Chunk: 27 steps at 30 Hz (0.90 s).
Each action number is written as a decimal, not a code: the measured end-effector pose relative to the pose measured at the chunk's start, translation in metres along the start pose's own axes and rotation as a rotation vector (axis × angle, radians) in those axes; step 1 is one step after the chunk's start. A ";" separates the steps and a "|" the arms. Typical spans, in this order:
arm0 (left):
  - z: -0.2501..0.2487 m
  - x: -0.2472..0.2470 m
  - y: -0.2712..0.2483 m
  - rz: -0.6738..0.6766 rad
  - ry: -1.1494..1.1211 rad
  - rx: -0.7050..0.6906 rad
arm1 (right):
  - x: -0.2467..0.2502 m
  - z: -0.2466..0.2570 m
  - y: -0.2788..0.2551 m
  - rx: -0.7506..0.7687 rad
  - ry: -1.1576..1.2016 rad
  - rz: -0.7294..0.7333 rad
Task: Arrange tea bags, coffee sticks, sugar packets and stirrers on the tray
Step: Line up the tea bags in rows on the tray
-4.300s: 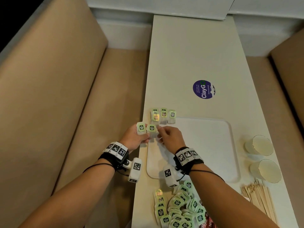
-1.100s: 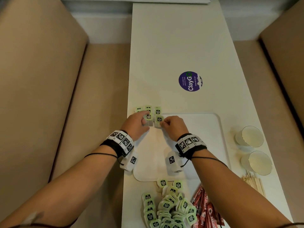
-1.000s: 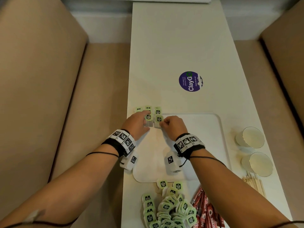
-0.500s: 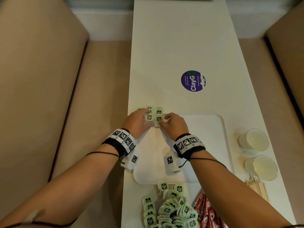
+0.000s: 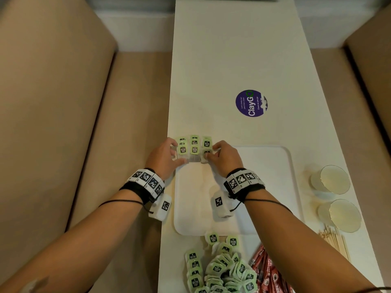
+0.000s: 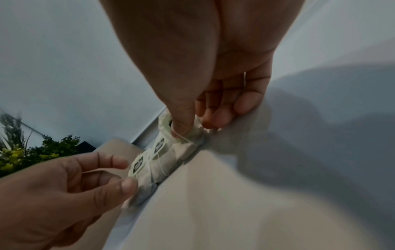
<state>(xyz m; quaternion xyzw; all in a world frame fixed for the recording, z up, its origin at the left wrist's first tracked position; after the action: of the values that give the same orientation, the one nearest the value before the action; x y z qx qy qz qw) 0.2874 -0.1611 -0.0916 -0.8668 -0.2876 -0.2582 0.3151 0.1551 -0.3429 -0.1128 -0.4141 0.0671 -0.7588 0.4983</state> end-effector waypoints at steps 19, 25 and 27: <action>-0.008 -0.010 0.003 0.011 0.082 -0.136 | -0.006 0.027 -0.009 0.338 -0.291 0.099; -0.009 -0.010 0.004 0.005 0.091 -0.138 | -0.009 0.026 -0.007 0.304 -0.288 0.096; -0.008 -0.010 0.004 0.005 0.090 -0.141 | -0.012 0.026 -0.008 0.313 -0.293 0.115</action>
<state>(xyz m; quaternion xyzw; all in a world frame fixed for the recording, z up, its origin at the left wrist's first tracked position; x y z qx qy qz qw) 0.2808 -0.1729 -0.0938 -0.8750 -0.2521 -0.3157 0.2666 0.1700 -0.3209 -0.0989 -0.4332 -0.1009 -0.6620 0.6033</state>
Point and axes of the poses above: each hand's wrist, its own y-axis towards the middle knuckle, its own x-axis out of the back of the hand, z = x × y, the point moved 9 cm from there along y, towards the middle knuckle, and after that the axes turned 8 degrees about z, right-handed, at the moved point
